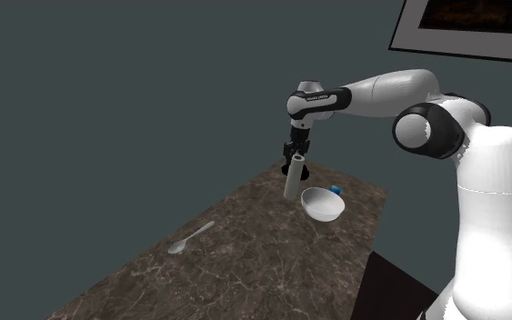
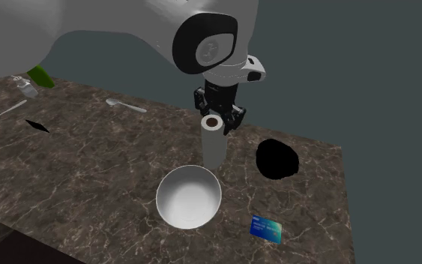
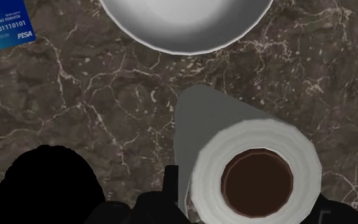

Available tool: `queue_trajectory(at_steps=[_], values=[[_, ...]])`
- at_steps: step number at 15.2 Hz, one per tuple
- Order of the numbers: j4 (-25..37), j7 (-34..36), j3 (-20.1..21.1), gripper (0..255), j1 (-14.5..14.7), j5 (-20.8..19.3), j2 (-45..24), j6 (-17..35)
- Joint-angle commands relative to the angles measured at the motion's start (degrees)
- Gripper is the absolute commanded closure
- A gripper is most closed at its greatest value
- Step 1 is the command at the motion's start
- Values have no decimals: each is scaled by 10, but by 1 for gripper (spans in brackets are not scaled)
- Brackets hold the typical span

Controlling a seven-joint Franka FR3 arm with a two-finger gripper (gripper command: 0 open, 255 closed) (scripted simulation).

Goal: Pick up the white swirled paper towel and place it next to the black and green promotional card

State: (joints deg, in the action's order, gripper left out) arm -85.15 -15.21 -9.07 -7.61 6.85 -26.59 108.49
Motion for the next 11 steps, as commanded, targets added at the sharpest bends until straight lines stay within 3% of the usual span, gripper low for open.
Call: queue_trajectory(at_steps=[1,11], values=[[0,0,0,255,0,0,0,0],[10,1,0,255,0,-1,3,-14]])
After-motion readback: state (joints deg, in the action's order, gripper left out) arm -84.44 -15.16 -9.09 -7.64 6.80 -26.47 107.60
